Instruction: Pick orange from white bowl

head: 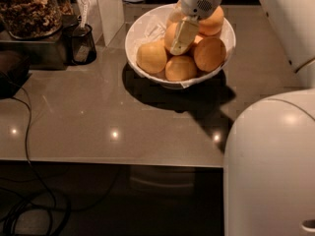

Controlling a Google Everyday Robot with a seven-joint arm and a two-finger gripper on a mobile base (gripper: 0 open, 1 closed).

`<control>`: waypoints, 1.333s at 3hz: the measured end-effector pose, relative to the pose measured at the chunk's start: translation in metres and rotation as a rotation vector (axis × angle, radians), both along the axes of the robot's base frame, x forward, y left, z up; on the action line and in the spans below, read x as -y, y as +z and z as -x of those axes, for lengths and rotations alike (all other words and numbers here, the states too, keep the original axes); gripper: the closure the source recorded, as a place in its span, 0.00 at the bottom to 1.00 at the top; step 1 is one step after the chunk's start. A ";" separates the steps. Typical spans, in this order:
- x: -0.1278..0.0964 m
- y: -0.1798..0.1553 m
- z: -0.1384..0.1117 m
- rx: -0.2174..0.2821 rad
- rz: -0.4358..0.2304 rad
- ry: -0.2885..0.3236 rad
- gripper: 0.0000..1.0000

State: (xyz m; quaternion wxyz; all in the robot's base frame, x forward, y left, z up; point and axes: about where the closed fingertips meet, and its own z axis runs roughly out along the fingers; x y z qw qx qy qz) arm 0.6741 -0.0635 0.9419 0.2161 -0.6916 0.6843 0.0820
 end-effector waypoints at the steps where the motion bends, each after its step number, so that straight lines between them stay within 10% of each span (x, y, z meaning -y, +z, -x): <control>1: 0.000 -0.001 0.001 -0.009 0.000 -0.004 0.64; 3: 0.006 -0.011 0.007 -0.056 -0.004 -0.022 1.00; 4: 0.005 -0.009 0.008 -0.059 -0.006 -0.022 1.00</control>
Offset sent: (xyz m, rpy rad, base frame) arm -0.0486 -0.0565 -0.0480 -0.0199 0.1932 -0.0798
